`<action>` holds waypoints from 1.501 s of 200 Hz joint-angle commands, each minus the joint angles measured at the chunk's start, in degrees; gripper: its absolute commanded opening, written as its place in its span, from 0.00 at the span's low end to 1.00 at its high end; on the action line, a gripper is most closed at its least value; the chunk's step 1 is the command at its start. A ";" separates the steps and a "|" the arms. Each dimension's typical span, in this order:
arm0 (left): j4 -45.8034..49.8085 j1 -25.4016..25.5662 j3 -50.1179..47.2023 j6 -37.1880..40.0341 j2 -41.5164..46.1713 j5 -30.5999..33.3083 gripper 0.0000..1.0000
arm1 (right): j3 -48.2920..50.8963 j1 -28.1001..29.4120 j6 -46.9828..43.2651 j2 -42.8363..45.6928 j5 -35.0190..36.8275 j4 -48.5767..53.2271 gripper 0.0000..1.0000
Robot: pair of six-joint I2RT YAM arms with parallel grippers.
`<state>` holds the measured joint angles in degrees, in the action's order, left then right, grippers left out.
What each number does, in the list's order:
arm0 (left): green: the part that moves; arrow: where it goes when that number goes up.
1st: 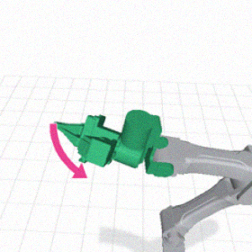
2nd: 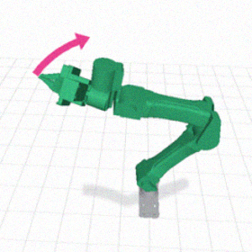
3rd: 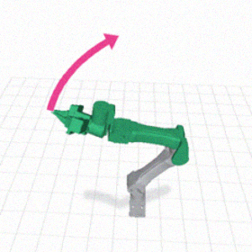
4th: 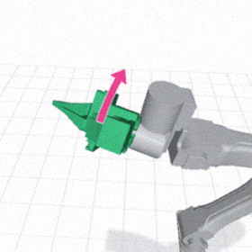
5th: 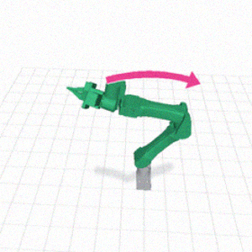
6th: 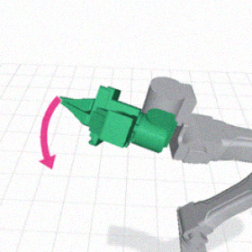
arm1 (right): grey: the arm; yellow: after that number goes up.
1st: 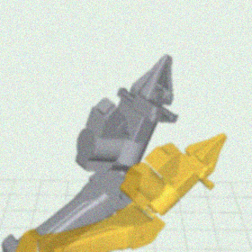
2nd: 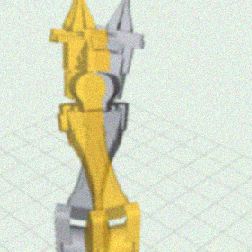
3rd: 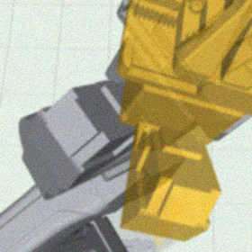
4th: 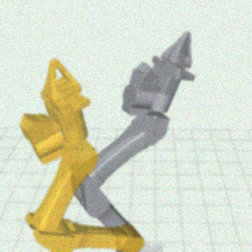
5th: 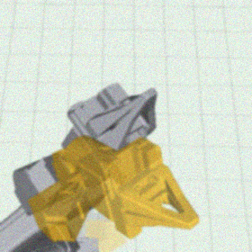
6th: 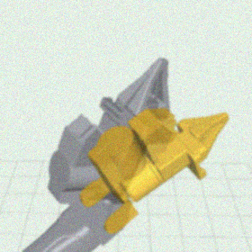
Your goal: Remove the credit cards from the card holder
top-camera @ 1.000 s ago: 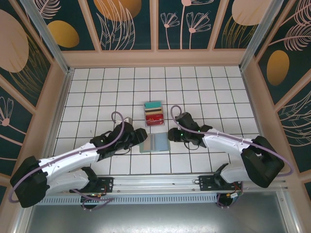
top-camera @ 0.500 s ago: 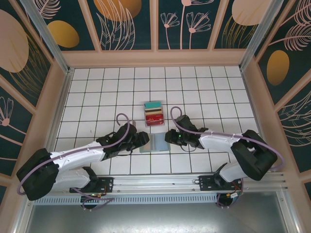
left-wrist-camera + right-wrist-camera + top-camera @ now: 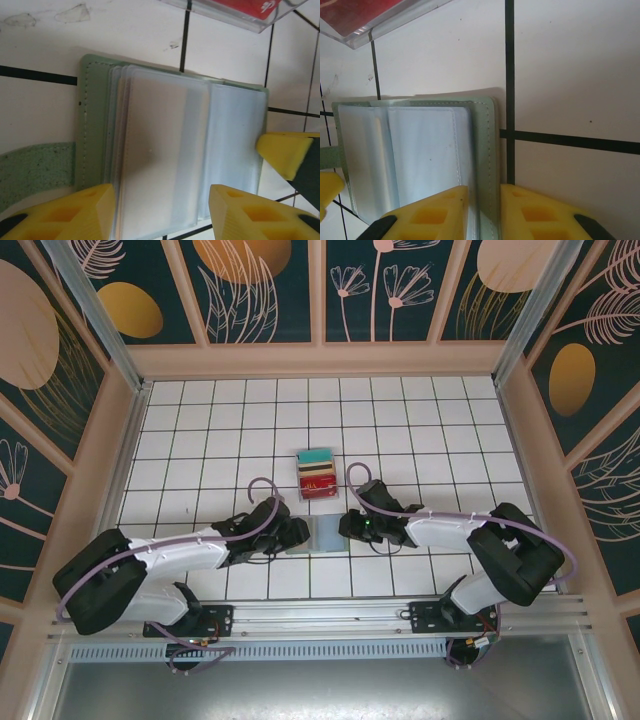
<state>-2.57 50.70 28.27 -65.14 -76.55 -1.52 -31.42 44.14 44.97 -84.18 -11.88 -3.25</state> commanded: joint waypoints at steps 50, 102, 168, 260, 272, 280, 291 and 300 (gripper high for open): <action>-1.50 0.99 -0.59 0.65 -0.79 -0.90 0.53 | 0.48 1.03 0.77 -1.25 -0.33 -0.77 0.24; -2.40 1.31 -0.45 1.24 -1.27 -1.74 0.53 | 0.44 1.12 0.88 -1.49 -0.29 -0.70 0.24; -4.50 2.26 0.61 2.04 -1.28 -2.27 0.56 | 0.48 1.25 1.08 -1.66 -0.25 -0.61 0.25; 4.41 2.30 1.10 1.16 -0.27 3.75 0.55 | 0.06 1.45 0.86 -2.66 -0.69 -0.71 0.25; 3.53 2.35 1.08 1.17 -0.52 3.21 0.54 | -0.07 1.39 0.80 -2.85 -0.78 -0.62 0.25; 3.16 2.31 1.16 1.28 -0.48 2.93 0.54 | -0.18 1.39 0.75 -2.87 -0.80 -0.66 0.25; 2.97 2.32 1.32 1.51 -0.15 2.89 0.54 | -0.13 1.41 0.70 -2.89 -0.84 -0.57 0.25; 3.24 2.30 1.61 1.68 0.22 3.17 0.54 | -0.14 1.47 0.77 -2.87 -0.77 -0.51 0.25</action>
<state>0.32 52.64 28.40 -64.29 -76.47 1.54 -31.44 44.53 45.36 -84.82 -11.84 -3.88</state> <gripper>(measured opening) 0.538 0.250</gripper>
